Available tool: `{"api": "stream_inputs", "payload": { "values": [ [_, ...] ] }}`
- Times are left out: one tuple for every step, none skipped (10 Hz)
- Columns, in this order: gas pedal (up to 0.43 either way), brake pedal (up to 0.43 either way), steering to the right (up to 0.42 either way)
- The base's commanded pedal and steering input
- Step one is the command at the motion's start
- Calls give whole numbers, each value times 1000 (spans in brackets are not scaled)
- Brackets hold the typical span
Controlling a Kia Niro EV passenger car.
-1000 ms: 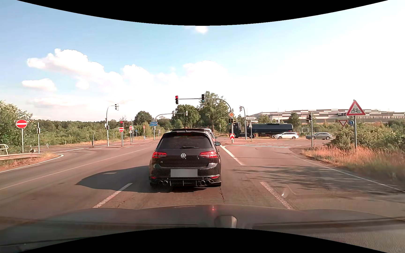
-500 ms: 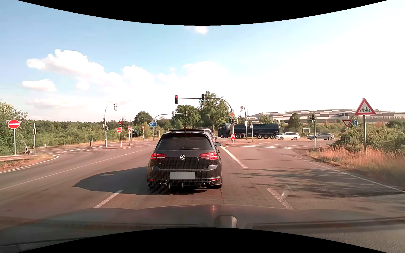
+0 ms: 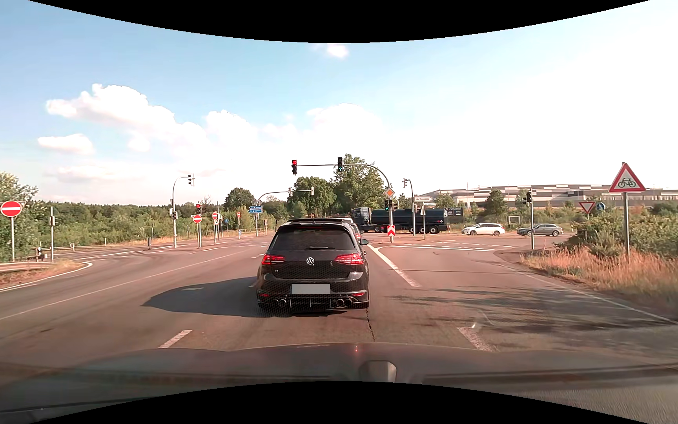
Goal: Follow the waypoints while adhering to traffic rules and regulations
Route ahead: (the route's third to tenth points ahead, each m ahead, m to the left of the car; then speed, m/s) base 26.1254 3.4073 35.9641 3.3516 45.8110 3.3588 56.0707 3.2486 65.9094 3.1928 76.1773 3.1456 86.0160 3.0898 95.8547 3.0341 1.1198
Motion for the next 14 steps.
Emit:
{"api": "stream_inputs", "payload": {
  "values": [
    [319,0,-8],
    [339,0,-9],
    [358,0,-8],
    [378,0,-9],
    [398,0,-9],
    [409,0,-11],
    [409,0,-11],
    [409,0,-12],
    [409,0,-13],
    [409,0,-13],
    [409,0,-13],
    [409,0,-13],
    [409,0,-13],
    [409,0,-12]
  ]
}}
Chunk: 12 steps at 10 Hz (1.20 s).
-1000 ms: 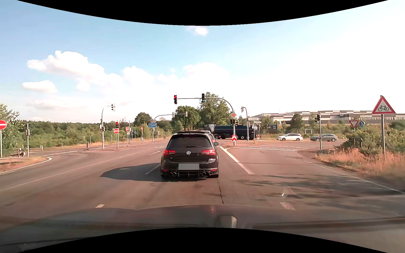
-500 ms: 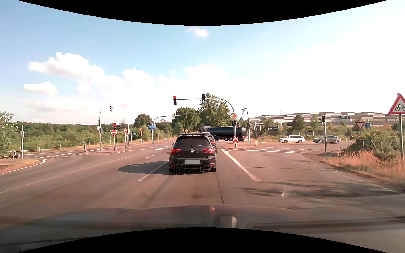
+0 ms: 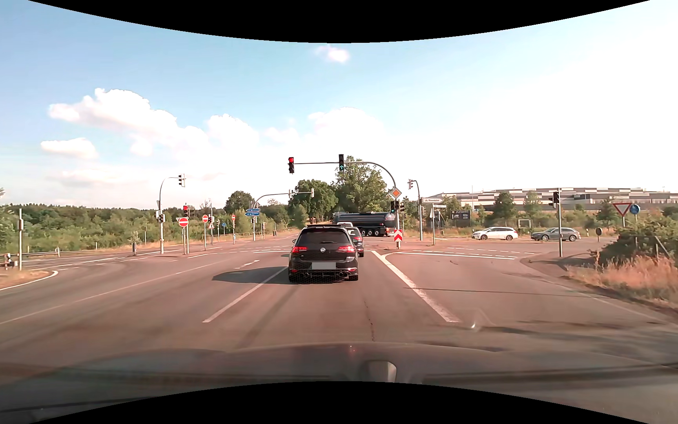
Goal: Follow the waypoints while adhering to traffic rules and regulations
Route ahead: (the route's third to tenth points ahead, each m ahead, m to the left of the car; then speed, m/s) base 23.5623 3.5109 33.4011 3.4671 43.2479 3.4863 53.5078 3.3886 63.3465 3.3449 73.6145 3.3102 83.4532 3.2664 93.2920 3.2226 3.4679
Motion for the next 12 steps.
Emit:
{"api": "stream_inputs", "payload": {
  "values": [
    [409,0,-9],
    [390,0,-7],
    [370,0,-5],
    [350,0,-5],
    [319,0,-4],
    [299,0,-2],
    [280,0,-1],
    [268,0,-1],
    [240,0,-1],
    [240,0,0],
    [220,0,0],
    [197,0,0]
  ]
}}
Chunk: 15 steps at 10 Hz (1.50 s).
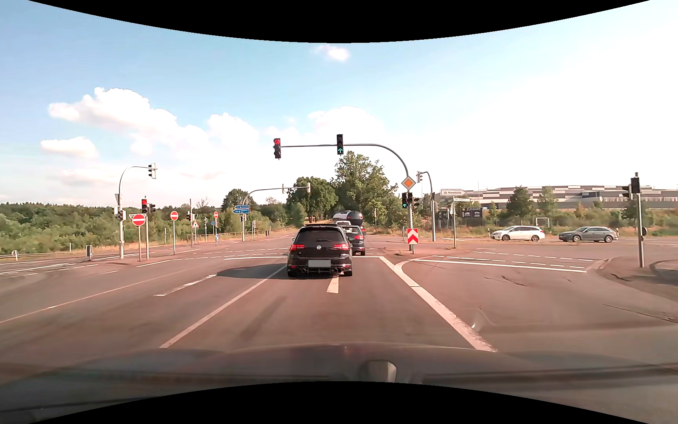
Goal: Follow the waypoints while adhering to traffic rules and regulations
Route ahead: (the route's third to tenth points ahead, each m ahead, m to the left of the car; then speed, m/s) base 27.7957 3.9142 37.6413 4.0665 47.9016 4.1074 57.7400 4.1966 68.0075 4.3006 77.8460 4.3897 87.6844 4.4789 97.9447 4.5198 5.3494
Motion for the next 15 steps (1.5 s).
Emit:
{"api": "stream_inputs", "payload": {
  "values": [
    [169,0,1],
    [169,0,2],
    [157,0,2],
    [150,0,2],
    [138,0,2],
    [138,0,2],
    [130,0,2],
    [130,0,2],
    [130,0,2],
    [98,0,2],
    [87,0,1],
    [87,0,0],
    [87,0,0],
    [87,0,-2],
    [98,0,-2]
  ]
}}
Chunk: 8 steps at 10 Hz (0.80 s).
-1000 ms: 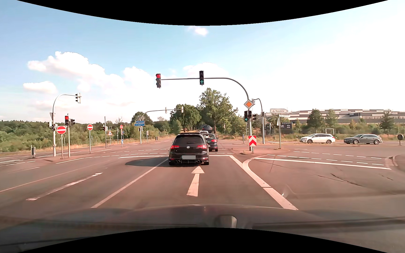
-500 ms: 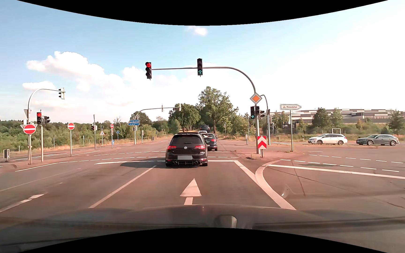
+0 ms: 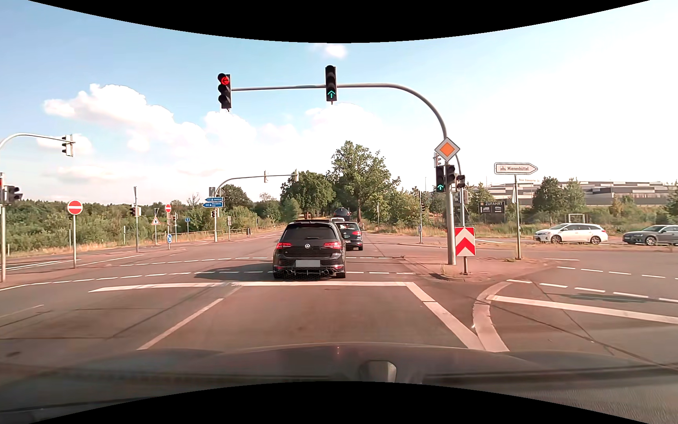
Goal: Follow the waypoints while adhering to traffic rules and regulations
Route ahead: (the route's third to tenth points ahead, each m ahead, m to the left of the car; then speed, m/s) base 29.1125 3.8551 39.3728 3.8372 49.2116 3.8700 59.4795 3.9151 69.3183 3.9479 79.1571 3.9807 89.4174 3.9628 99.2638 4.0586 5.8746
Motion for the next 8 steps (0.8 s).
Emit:
{"api": "stream_inputs", "payload": {
  "values": [
    [118,0,-3],
    [138,0,-3],
    [138,0,-4],
    [169,0,-4],
    [169,0,-4],
    [169,0,-4],
    [169,0,-4],
    [157,0,-4]
  ]
}}
